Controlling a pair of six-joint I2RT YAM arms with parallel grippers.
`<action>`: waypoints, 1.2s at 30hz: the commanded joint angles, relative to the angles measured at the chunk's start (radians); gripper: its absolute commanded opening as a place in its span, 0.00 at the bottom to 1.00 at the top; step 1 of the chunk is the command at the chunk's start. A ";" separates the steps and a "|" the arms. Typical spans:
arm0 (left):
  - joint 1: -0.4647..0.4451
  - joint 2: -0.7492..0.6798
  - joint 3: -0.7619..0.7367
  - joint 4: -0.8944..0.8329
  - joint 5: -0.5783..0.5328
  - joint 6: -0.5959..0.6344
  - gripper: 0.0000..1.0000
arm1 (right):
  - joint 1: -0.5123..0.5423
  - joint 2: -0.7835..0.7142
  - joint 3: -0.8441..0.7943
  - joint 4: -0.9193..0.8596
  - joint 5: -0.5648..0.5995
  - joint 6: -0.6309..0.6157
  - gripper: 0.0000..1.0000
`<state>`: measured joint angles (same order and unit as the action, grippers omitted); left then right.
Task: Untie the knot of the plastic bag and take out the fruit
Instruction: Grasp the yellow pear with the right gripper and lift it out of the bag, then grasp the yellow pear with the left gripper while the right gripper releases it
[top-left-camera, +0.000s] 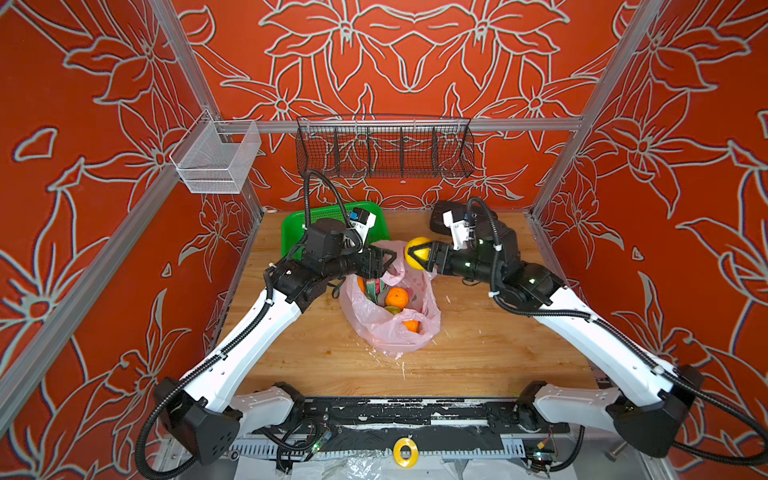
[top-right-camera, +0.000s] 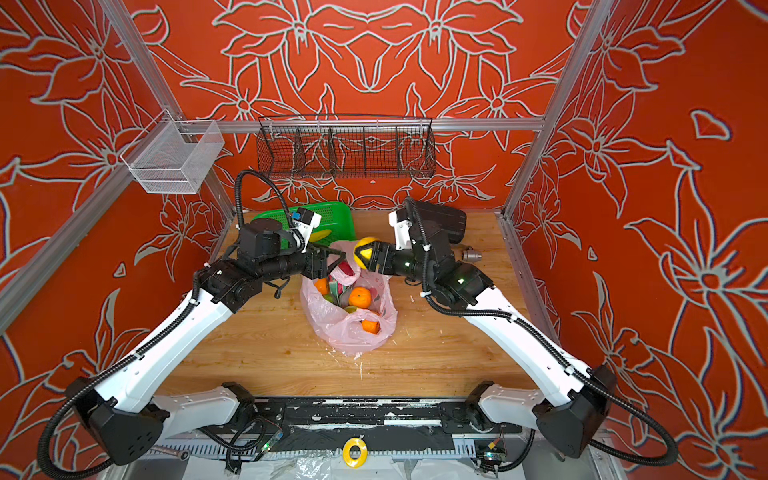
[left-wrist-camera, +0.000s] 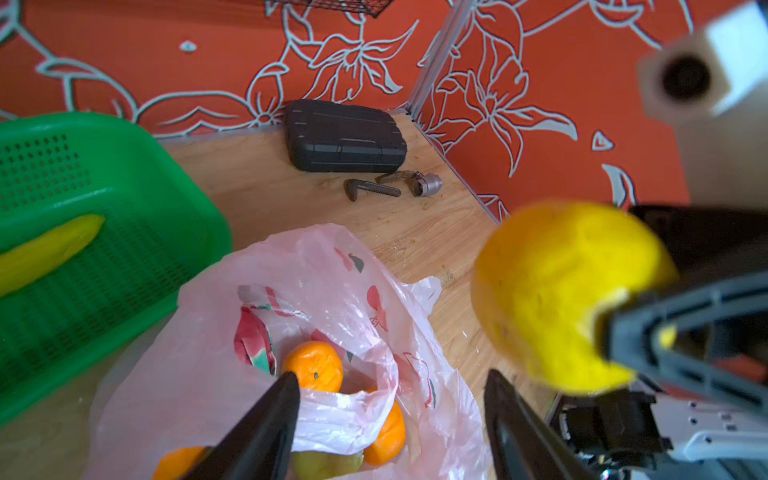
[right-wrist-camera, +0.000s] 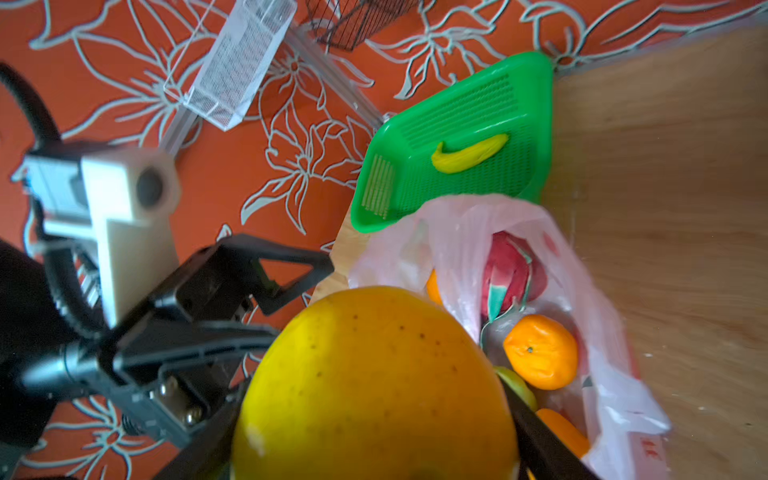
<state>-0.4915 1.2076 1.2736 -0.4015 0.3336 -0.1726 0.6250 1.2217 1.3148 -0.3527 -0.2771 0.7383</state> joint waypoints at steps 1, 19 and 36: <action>-0.038 -0.009 0.011 0.117 0.010 0.166 0.73 | -0.041 0.027 0.111 -0.024 0.013 0.035 0.59; -0.061 0.103 -0.042 0.660 -0.055 0.257 0.99 | -0.096 0.207 0.203 0.249 -0.178 0.312 0.60; -0.071 0.254 0.071 0.723 -0.083 0.291 0.90 | -0.093 0.193 0.140 0.306 -0.208 0.365 0.61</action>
<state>-0.5560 1.4555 1.3140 0.2779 0.2615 0.0956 0.5320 1.4372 1.4693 -0.0910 -0.4721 1.0771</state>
